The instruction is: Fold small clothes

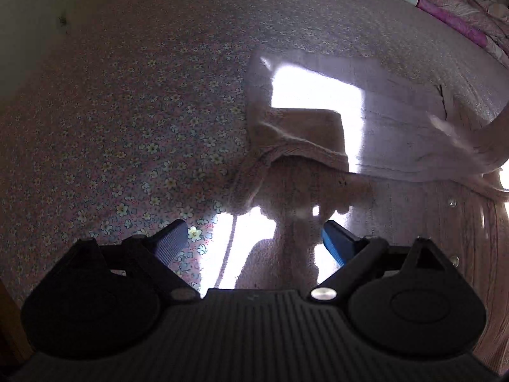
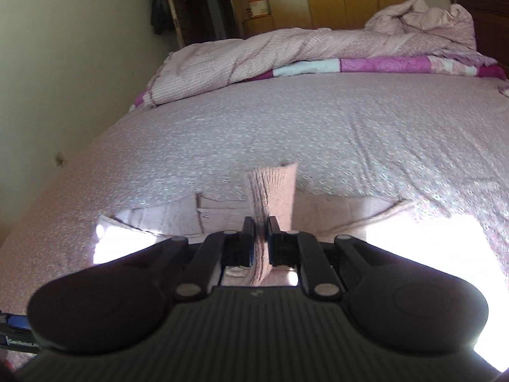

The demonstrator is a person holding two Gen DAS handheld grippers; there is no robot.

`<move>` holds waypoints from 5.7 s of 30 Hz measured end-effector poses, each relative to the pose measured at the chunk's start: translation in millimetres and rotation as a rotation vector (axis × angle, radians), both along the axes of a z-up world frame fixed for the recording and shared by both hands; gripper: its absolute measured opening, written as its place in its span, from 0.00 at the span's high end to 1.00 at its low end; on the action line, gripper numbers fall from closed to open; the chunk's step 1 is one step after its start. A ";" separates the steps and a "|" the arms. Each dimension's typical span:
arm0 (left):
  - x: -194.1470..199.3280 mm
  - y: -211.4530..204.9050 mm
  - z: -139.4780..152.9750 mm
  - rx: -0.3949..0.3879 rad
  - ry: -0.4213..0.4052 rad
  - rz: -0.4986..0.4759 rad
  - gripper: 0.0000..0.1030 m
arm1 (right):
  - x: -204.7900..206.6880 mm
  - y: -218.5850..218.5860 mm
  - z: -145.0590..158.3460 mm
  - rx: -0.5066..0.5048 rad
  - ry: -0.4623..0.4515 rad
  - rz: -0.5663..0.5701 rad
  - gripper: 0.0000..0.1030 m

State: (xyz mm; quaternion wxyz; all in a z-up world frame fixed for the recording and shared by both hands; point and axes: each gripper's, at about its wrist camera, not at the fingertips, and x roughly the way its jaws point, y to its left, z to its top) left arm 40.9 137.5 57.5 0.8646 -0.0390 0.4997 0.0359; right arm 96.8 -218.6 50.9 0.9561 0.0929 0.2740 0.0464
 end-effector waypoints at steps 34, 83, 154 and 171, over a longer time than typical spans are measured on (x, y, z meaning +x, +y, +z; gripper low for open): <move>47.2 -9.0 -47.0 0.112 -0.009 -0.019 0.07 | 45.9 -77.0 -59.5 0.215 0.252 -0.052 0.86; -1.4 -3.7 -21.3 0.082 -0.013 -0.070 0.07 | -58.6 -87.3 -62.8 0.054 0.218 -0.178 0.54; -95.1 6.4 -57.9 -0.202 0.041 -0.116 0.85 | -190.5 -75.2 -126.0 0.194 0.376 0.109 0.87; -30.0 23.6 -4.8 -0.353 -0.173 0.012 0.86 | -134.9 -103.2 -60.2 0.403 0.078 0.025 0.89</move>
